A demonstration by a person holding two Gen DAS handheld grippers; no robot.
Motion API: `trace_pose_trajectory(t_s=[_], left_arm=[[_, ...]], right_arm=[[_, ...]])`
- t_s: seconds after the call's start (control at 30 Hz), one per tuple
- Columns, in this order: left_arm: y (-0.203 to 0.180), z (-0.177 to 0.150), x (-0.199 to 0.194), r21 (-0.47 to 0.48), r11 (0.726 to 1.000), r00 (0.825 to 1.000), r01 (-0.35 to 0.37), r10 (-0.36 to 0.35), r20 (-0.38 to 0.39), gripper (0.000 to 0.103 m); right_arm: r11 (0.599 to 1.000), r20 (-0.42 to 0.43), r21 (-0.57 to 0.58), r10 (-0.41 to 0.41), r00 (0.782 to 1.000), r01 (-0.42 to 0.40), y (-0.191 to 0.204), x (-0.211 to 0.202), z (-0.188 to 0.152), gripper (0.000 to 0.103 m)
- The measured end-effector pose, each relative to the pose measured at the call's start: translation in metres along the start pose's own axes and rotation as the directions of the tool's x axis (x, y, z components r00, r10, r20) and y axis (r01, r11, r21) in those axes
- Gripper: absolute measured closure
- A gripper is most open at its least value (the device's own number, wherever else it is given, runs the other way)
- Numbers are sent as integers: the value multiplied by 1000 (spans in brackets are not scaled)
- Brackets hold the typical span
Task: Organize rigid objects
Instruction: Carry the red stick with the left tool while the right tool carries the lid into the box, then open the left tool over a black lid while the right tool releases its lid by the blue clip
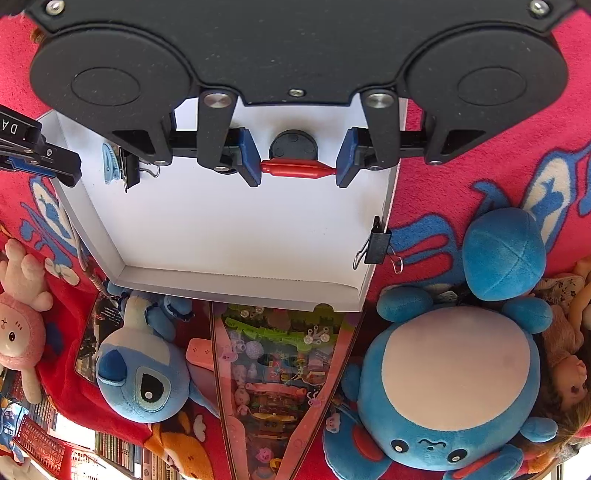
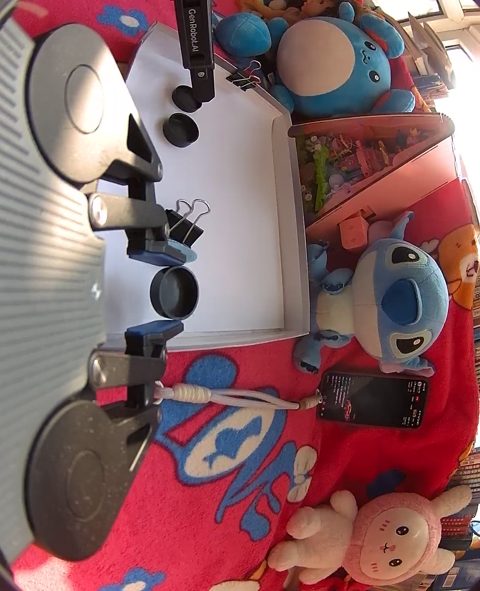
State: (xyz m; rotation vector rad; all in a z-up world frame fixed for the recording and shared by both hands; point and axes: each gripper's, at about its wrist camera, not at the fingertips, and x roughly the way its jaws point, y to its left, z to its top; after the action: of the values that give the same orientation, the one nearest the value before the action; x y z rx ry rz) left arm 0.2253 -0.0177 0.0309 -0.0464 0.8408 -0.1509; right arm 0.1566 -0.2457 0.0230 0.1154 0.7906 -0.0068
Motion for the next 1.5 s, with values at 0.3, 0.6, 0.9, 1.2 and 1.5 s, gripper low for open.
trace_pose_trajectory(t_s=[0.3, 0.6, 0.9, 1.2, 1.5], left_arm=[[-4, 0, 6, 8, 1000, 1000, -3, 4, -14, 61], [-8, -3, 11, 23, 1000, 1000, -5, 6, -21, 61], [-8, -3, 13, 22, 1000, 1000, -1, 2, -25, 60], [-9, -4, 11, 29, 1000, 1000, -4, 4, -19, 55], [-14, -5, -8, 62, 998, 999, 12, -14, 31, 36]], right_arm=[[998, -41, 51, 28, 999, -26, -6, 11, 2, 66], [994, -67, 102, 52, 996, -45, -11, 23, 4, 66], [989, -79, 130, 77, 994, -67, -10, 32, 4, 65], [990, -57, 118, 84, 995, -77, -10, 27, 6, 46], [992, -16, 89, 93, 996, -91, -8, 13, 7, 36]])
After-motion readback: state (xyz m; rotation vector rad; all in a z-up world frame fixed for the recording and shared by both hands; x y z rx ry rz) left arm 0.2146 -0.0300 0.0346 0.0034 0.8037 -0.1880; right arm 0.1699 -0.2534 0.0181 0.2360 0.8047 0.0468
